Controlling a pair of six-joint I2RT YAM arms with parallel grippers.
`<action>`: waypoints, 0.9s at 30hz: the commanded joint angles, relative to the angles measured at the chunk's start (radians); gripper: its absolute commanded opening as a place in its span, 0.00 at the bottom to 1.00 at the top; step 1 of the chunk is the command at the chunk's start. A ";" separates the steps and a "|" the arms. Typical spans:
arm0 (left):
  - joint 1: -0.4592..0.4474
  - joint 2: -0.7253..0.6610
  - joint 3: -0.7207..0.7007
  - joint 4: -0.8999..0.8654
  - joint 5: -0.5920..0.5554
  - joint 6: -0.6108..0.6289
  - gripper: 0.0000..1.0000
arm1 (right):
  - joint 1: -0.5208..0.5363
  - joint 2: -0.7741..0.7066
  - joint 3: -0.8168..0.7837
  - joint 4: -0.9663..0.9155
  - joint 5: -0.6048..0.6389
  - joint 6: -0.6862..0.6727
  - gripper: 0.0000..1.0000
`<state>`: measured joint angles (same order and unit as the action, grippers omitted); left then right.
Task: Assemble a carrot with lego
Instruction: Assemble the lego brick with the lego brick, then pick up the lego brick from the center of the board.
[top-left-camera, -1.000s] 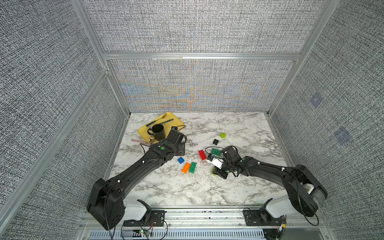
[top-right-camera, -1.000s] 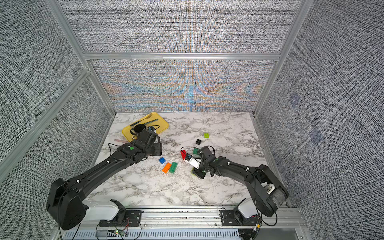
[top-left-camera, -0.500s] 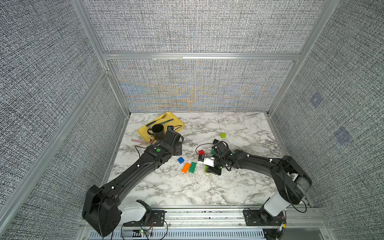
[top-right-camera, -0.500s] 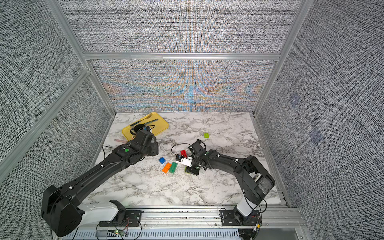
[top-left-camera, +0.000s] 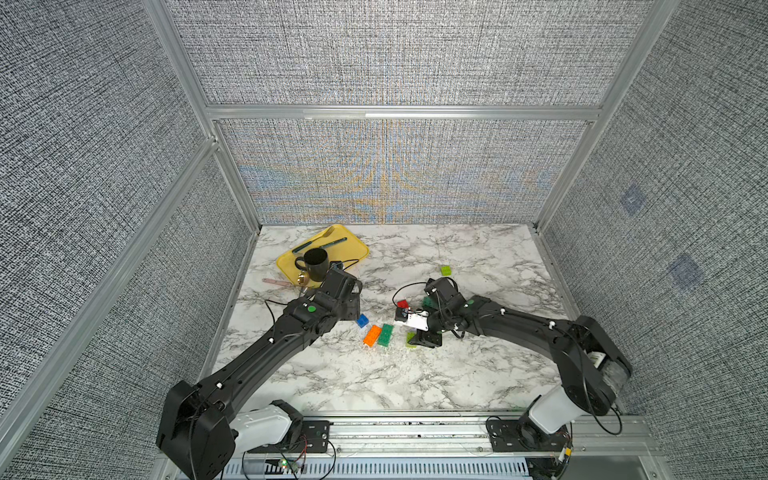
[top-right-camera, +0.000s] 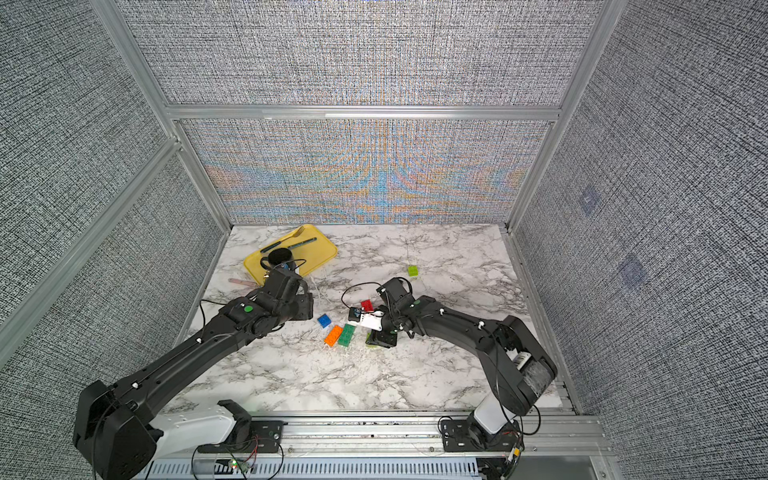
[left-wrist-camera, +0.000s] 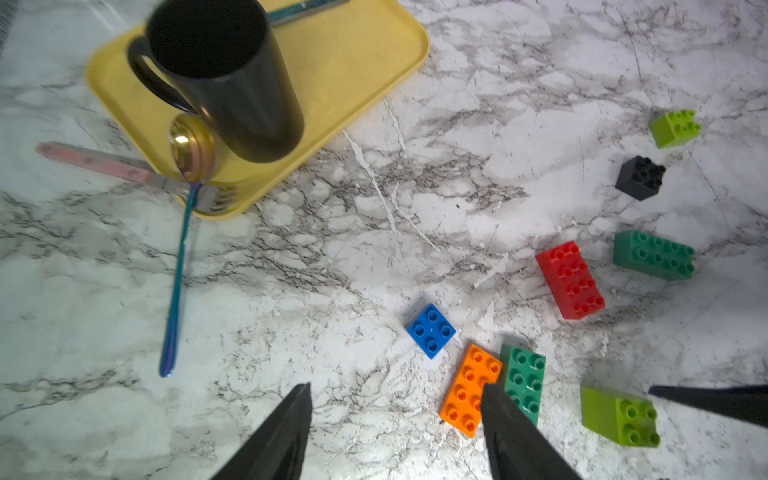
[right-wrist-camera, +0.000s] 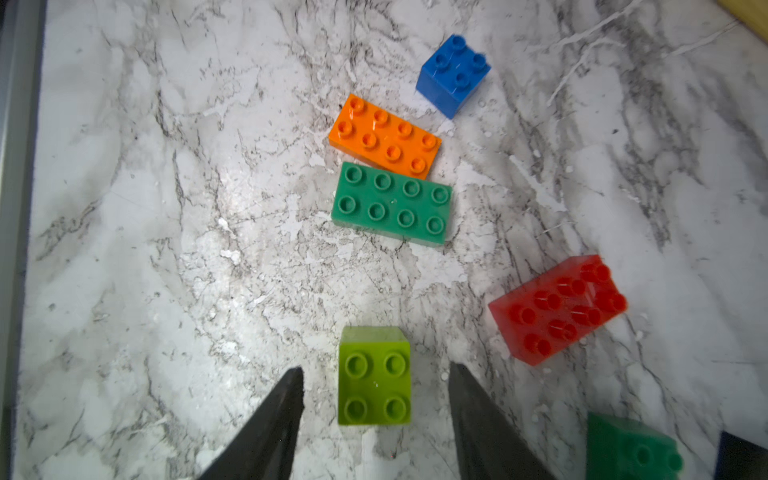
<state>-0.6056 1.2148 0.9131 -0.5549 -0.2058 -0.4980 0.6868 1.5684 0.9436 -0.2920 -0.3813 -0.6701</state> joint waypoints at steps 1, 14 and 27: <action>-0.014 0.005 -0.056 0.054 0.193 -0.032 0.67 | -0.031 -0.069 -0.039 0.080 -0.067 0.114 0.70; -0.276 0.270 -0.101 0.086 0.247 -0.191 0.58 | -0.259 -0.225 -0.164 0.247 -0.057 0.414 0.75; -0.281 0.496 0.055 0.041 0.143 -0.133 0.62 | -0.266 -0.208 -0.158 0.241 -0.007 0.413 0.75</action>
<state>-0.8875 1.6844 0.9463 -0.4808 -0.0067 -0.6544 0.4210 1.3609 0.7815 -0.0616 -0.4023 -0.2646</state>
